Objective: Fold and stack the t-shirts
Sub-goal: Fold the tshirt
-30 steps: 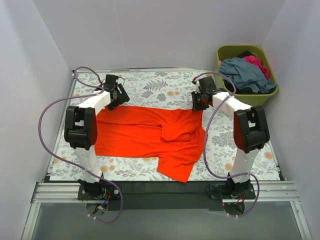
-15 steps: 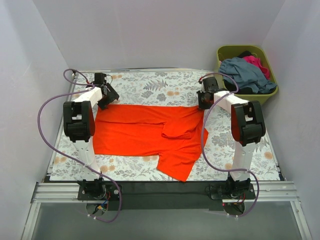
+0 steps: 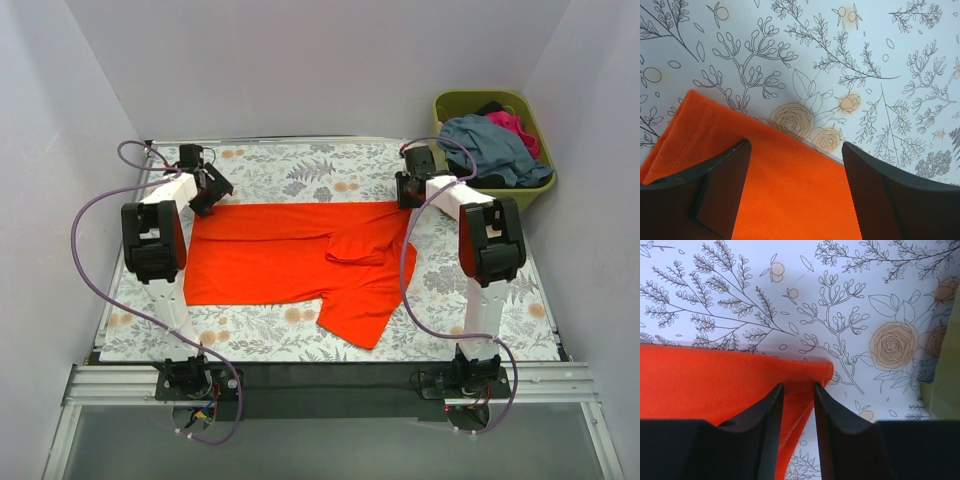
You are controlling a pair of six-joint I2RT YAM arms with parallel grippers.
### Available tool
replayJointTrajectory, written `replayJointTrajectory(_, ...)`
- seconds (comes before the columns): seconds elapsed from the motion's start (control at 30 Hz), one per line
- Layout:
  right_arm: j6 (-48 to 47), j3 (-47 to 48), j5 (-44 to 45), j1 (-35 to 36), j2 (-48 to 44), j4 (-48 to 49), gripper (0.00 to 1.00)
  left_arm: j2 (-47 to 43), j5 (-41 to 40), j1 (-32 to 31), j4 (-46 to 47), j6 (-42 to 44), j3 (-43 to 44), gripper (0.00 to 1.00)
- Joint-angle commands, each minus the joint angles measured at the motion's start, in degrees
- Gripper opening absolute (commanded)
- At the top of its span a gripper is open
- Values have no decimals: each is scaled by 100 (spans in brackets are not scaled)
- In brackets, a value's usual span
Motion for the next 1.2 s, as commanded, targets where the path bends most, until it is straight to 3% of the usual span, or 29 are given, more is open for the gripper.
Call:
replayJointTrajectory(0.0, -108, 106, 77, 43, -548, 104, 33, -73, -156, 130, -155, 83, -269, 70)
replayJointTrajectory(0.27, 7, -1150, -1326, 438, -2006, 87, 42, -1839, 99, -430, -233, 276, -1068, 76)
replayJointTrajectory(0.4, -213, -1958, -2111, 570, -2473, 17, 48, -3129, 38, -809, -225, 584, -2138, 78)
replayJointTrajectory(0.67, -721, -2461, -2894, 694, -2527, -89, 48, -5206, 81, -889, 91, 681, -4275, 78)
replayJointTrajectory(0.87, -943, -2557, -2991, 702, -2255, -28, 47, -5621, 380, -916, 451, 848, -5015, 78)
replayJointTrajectory(1.0, -1022, -2637, -3000, 702, -2123, 42, 45, -5490, 293, -916, 557, 918, -5060, 78)
replayJointTrajectory(1.17, -1022, -2663, -3132, 702, -1956, 113, 35, -5436, 257, -916, 549, 927, -5024, 78)
